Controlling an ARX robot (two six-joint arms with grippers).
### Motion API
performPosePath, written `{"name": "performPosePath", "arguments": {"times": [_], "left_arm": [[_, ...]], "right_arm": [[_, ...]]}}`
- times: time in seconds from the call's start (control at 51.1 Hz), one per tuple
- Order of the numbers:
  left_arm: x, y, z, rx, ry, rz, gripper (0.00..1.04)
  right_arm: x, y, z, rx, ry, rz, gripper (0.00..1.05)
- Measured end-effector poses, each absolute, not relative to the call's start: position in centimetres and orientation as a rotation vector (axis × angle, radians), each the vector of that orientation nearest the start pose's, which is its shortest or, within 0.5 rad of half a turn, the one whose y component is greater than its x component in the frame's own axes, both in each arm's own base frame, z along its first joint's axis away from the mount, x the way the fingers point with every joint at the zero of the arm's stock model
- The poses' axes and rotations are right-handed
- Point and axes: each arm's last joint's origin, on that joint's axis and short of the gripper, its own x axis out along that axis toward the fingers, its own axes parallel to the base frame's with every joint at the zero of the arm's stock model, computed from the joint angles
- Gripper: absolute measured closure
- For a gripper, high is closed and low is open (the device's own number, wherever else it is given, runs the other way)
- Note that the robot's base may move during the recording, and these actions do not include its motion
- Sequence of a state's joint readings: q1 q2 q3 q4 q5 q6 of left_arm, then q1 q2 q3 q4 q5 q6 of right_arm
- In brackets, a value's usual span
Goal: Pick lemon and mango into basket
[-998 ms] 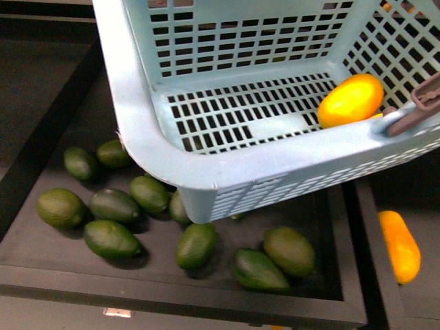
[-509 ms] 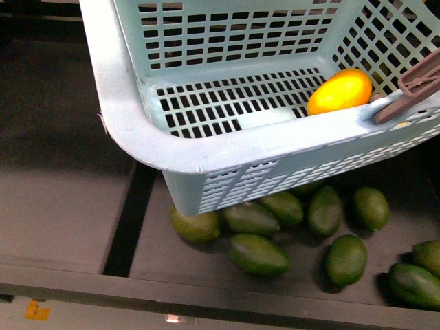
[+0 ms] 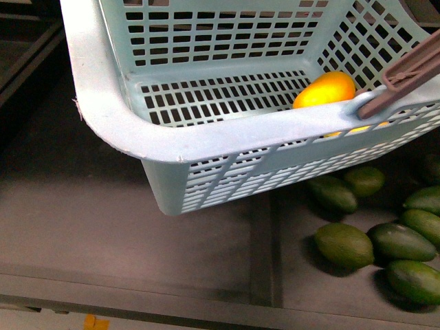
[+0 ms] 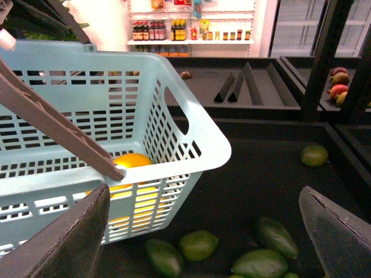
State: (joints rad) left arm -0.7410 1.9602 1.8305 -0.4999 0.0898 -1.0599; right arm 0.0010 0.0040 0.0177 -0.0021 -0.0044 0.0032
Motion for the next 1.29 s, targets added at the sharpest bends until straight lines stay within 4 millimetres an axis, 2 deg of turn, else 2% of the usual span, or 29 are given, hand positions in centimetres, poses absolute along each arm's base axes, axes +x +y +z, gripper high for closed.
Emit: {"name": "performPosePath", "arguments": {"times": [0.235,0.313,0.391,0.45,0.567,0.704,0.822,0.959,1.057,1.174,1.291], "left_arm": [[33.5,-30.0,31.9,-0.75,0.927,-0.358,1.0],[33.5,-30.5,31.9,-0.918,0.721,-0.1,1.0],[33.7,-30.4,31.7,-1.01,0.615,0.037,1.0],[34.9,-29.5,31.2,-1.048,0.559,0.115,1.0],[38.2,-27.0,29.0,-1.084,0.56,0.218,1.0],[41.2,-25.5,26.0,-1.089,0.577,0.3,1.0],[43.4,-25.3,23.8,-1.086,0.593,0.341,1.0],[45.8,-25.9,22.3,-1.121,0.61,0.34,1.0],[48.4,-26.3,20.9,-1.182,0.613,0.345,1.0],[49.8,-26.0,19.4,-1.211,0.582,0.395,1.0],[50.0,-24.5,17.3,-1.249,0.541,0.48,1.0]], "right_arm": [[9.7,0.0,16.9,0.003,-0.011,0.004,0.09],[9.7,0.0,16.9,0.003,-0.011,0.002,0.09],[9.7,0.0,16.9,0.003,-0.011,0.003,0.09],[9.7,0.0,16.9,0.003,-0.012,-0.001,0.09],[9.7,0.0,16.9,0.003,-0.011,0.0,0.09],[9.7,0.0,16.9,0.003,-0.011,0.0,0.09],[9.7,0.0,16.9,0.003,-0.011,0.0,0.09],[9.7,0.0,16.9,0.003,-0.011,0.0,0.09],[9.7,0.0,16.9,0.003,-0.011,0.0,0.09],[9.7,0.0,16.9,0.003,-0.011,0.0,0.09],[9.7,0.0,16.9,0.003,-0.011,0.0,0.09]]}}
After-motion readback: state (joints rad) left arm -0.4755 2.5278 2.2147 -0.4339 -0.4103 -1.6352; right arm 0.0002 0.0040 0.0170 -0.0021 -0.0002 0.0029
